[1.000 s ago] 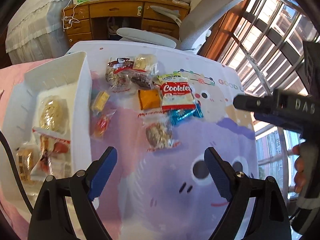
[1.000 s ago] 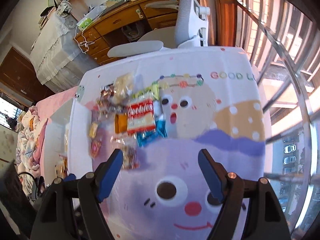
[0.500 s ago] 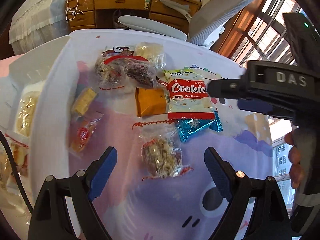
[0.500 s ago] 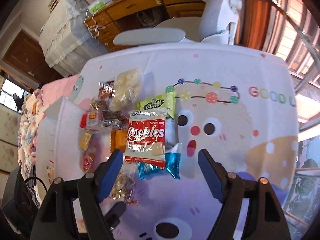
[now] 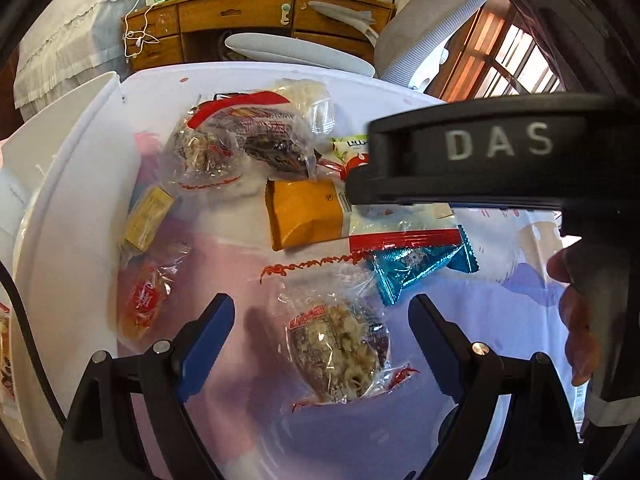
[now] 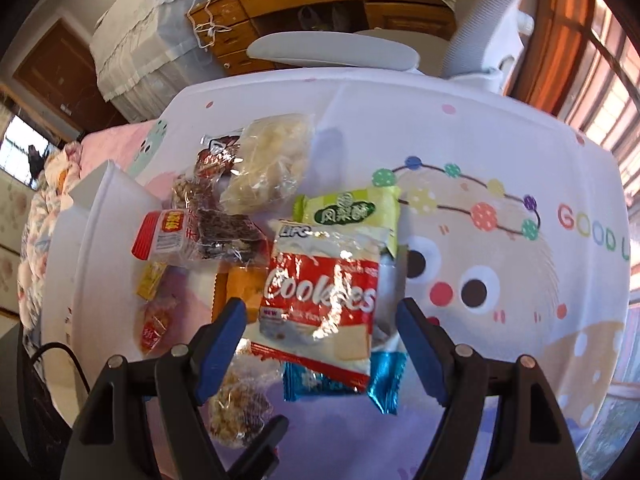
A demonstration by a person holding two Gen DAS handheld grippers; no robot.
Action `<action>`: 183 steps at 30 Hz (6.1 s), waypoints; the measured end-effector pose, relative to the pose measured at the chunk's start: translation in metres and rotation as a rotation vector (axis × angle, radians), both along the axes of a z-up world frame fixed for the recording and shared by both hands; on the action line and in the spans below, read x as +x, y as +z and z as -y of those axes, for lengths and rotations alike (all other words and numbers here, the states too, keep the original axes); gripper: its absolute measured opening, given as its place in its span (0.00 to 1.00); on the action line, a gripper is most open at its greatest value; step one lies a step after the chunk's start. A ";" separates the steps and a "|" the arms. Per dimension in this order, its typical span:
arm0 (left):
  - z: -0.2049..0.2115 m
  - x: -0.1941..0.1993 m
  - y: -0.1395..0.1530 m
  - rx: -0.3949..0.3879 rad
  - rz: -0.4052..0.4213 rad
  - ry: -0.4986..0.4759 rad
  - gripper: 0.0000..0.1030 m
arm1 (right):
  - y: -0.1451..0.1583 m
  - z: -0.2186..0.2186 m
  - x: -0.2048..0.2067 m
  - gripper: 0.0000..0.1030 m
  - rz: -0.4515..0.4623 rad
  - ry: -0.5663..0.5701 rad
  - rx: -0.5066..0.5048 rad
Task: Organize snacks
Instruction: 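Grasp the red Cookies pack with the right gripper while the left grasps a clear nut bag, then carry the Cookies pack and nut bag over the white tray with both grippers, then lower both bags into the tray and open both grippers, then grasp the blue wrapper with the right gripper while the left reaches the red-striped bag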
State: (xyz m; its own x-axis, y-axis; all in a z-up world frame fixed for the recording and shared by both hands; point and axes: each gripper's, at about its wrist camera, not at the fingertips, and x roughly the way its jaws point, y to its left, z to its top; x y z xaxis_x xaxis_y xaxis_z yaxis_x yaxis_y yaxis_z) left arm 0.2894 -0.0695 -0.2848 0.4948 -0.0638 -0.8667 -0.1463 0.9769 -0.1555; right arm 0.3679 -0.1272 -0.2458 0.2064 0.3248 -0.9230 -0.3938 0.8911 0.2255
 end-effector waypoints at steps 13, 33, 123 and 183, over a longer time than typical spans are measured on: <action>-0.001 -0.001 -0.008 0.016 0.016 -0.007 0.68 | -0.007 -0.016 0.002 0.67 0.060 0.044 -0.083; 0.002 -0.024 -0.006 0.025 0.003 -0.018 0.50 | 0.003 0.007 -0.014 0.45 0.047 0.018 -0.121; -0.284 -0.186 0.155 0.103 0.127 -0.294 0.53 | 0.093 -0.172 -0.250 0.47 0.117 -0.134 0.212; -0.082 0.042 0.120 -0.023 -0.264 -0.335 0.81 | 0.013 0.063 -0.149 0.48 -0.174 -0.758 0.317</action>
